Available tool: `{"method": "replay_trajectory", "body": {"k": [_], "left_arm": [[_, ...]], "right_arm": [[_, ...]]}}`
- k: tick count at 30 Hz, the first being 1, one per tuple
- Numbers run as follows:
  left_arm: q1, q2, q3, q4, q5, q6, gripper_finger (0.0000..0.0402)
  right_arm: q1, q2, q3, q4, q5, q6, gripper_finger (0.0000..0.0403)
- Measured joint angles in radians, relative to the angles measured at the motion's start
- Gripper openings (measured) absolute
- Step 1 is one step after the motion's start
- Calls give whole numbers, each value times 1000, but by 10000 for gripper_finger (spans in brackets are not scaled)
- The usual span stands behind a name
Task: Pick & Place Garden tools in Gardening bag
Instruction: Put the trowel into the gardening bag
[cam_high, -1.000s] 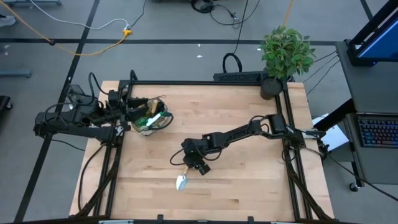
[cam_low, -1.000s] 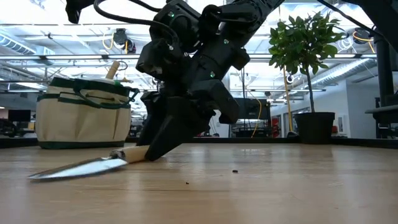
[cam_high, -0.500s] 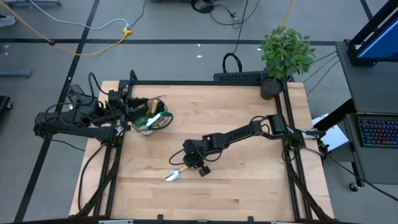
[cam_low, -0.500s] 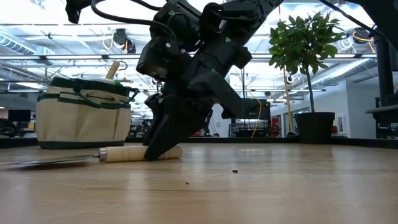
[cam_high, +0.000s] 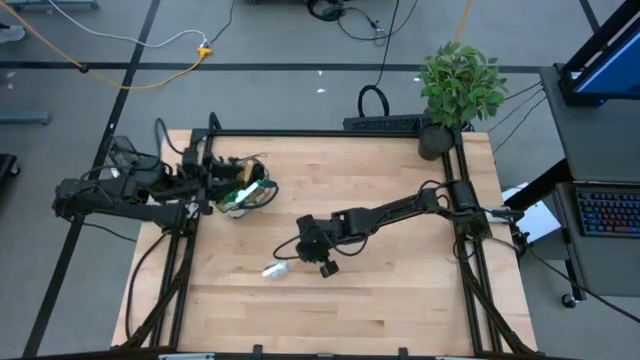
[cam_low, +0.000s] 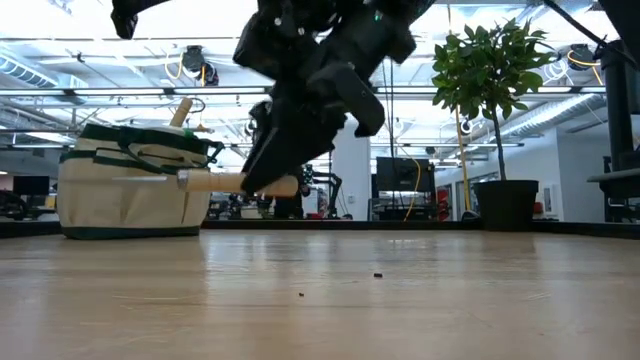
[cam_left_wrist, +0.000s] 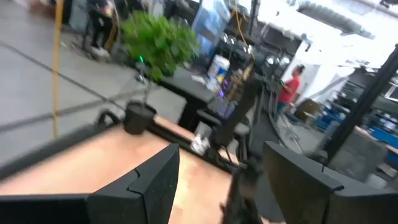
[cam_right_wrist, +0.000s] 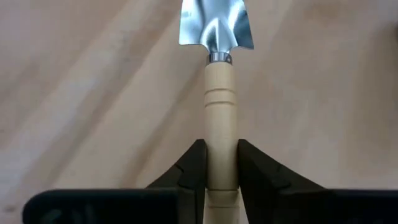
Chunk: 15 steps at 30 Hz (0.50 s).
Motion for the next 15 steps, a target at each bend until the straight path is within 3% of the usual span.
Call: {"method": "replay_trajectory", "body": {"k": [9, 15], "left_arm": [[-59, 145, 0, 3, 69, -125, 237], [-92, 200, 33, 3, 76, -184, 236]], "right_arm": [[26, -132, 1, -35, 259, -143, 60], [62, -215, 1, -38, 416, -329, 60]]}}
